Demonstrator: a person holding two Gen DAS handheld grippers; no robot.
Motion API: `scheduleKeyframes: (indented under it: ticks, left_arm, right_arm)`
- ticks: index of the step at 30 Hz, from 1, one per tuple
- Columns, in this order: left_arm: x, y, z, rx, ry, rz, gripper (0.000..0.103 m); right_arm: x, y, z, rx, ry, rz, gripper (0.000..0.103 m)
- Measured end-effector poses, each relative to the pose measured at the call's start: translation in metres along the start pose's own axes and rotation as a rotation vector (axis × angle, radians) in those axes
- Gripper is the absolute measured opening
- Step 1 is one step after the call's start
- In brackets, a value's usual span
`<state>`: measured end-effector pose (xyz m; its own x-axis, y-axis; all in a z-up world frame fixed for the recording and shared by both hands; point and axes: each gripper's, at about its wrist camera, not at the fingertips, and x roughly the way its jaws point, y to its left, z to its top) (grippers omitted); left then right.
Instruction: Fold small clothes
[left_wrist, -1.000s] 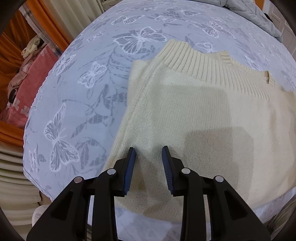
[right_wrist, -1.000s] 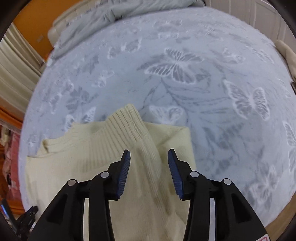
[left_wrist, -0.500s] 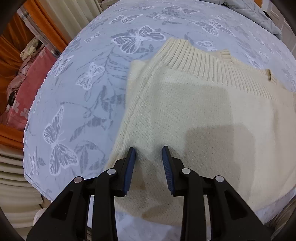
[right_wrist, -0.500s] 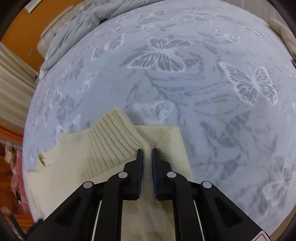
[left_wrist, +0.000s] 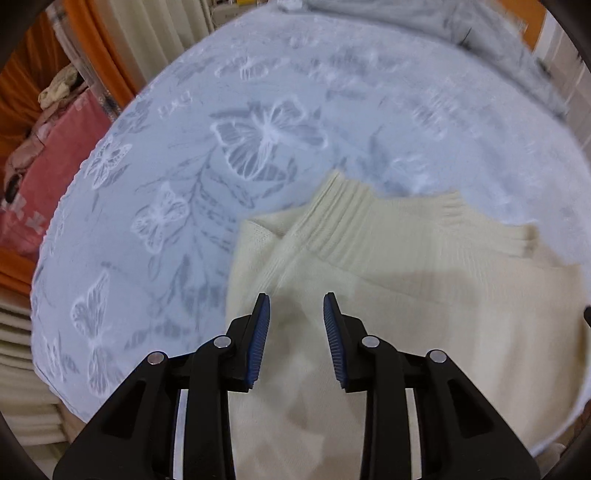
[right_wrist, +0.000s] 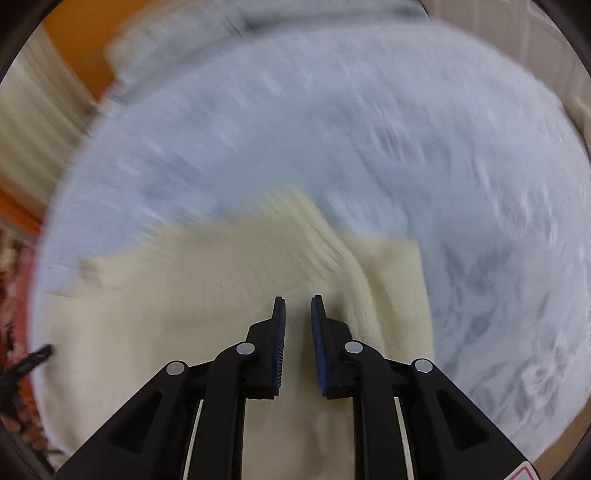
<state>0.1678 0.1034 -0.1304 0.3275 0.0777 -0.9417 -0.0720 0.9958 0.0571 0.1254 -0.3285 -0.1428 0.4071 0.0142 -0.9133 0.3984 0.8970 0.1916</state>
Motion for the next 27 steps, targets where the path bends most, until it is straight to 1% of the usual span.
scheduleKeyframes:
  ticks: [1, 3, 5, 6, 7, 8, 9, 10, 12, 13, 14, 16, 17, 18, 19, 20, 21, 22, 23, 25, 26, 27]
  left_arm:
    - [0.013, 0.001, 0.002, -0.012, 0.029, 0.001, 0.031]
    - [0.016, 0.004, 0.006, -0.025, 0.016, -0.004, 0.031]
    - [0.011, 0.006, 0.008, -0.027, 0.021, -0.01, 0.03]
    - [0.001, 0.01, 0.007, -0.039, 0.005, -0.035, 0.03]
    - [-0.011, 0.017, 0.003, -0.049, -0.024, -0.058, 0.03]
    - [-0.021, 0.022, -0.001, -0.055, -0.041, -0.062, 0.03]
    - [-0.032, 0.032, -0.009, -0.069, -0.052, -0.068, 0.031]
    - [-0.038, 0.04, -0.017, -0.089, -0.048, -0.087, 0.033]
    - [-0.044, 0.058, -0.041, -0.144, -0.018, -0.126, 0.035]
    - [-0.045, 0.065, -0.053, -0.17, -0.001, -0.14, 0.036]
    - [-0.042, 0.073, -0.069, -0.199, 0.023, -0.158, 0.036]
    - [-0.039, 0.079, -0.087, -0.234, 0.039, -0.188, 0.041]
    - [-0.037, 0.081, -0.096, -0.253, 0.046, -0.2, 0.042]
    - [-0.036, 0.082, -0.103, -0.276, 0.04, -0.232, 0.049]
    - [-0.036, 0.082, -0.107, -0.291, 0.025, -0.245, 0.055]
    - [-0.037, 0.081, -0.11, -0.309, 0.005, -0.252, 0.056]
    - [-0.036, 0.079, -0.112, -0.322, -0.001, -0.262, 0.062]
    - [-0.033, 0.079, -0.112, -0.338, 0.001, -0.275, 0.064]
    - [-0.032, 0.08, -0.111, -0.354, 0.001, -0.275, 0.064]
    - [-0.036, 0.086, -0.11, -0.422, -0.016, -0.288, 0.064]
    - [-0.041, 0.09, -0.109, -0.456, -0.035, -0.308, 0.065]
    - [-0.043, 0.092, -0.109, -0.468, -0.042, -0.311, 0.066]
  right_arm:
    - [0.0, -0.003, 0.0, 0.002, -0.029, 0.016, 0.007]
    - [-0.005, -0.002, 0.004, 0.013, -0.01, 0.015, 0.008]
    - [-0.026, 0.006, 0.004, 0.003, -0.015, 0.015, 0.012]
    - [-0.047, 0.013, -0.002, -0.028, -0.051, 0.047, 0.012]
    - [-0.059, 0.019, -0.009, -0.042, -0.068, 0.076, 0.012]
    - [-0.073, 0.028, -0.019, -0.062, -0.076, 0.113, 0.013]
    - [-0.083, 0.038, -0.029, -0.083, -0.073, 0.147, 0.013]
    - [-0.091, 0.053, -0.044, -0.116, -0.058, 0.184, 0.013]
    - [-0.095, 0.08, -0.068, -0.172, -0.02, 0.244, 0.013]
    - [-0.089, 0.102, -0.083, -0.216, 0.015, 0.266, 0.012]
    - [-0.081, 0.119, -0.094, -0.254, 0.039, 0.268, 0.012]
    - [-0.057, 0.147, -0.108, -0.308, 0.095, 0.248, 0.011]
    - [-0.038, 0.156, -0.113, -0.324, 0.141, 0.218, 0.011]
    - [-0.017, 0.161, -0.12, -0.327, 0.161, 0.172, 0.012]
    - [-0.014, 0.161, -0.12, -0.319, 0.137, 0.173, 0.011]
    - [-0.013, 0.161, -0.12, -0.308, 0.128, 0.175, 0.011]
    - [-0.014, 0.159, -0.118, -0.286, 0.14, 0.179, 0.011]
    - [-0.014, 0.157, -0.116, -0.259, 0.158, 0.187, 0.01]
    - [-0.013, 0.156, -0.116, -0.25, 0.169, 0.19, 0.01]
    - [-0.011, 0.152, -0.113, -0.247, 0.182, 0.194, 0.009]
    - [-0.01, 0.152, -0.112, -0.246, 0.185, 0.19, 0.009]
    - [-0.011, 0.153, -0.112, -0.25, 0.185, 0.177, 0.009]
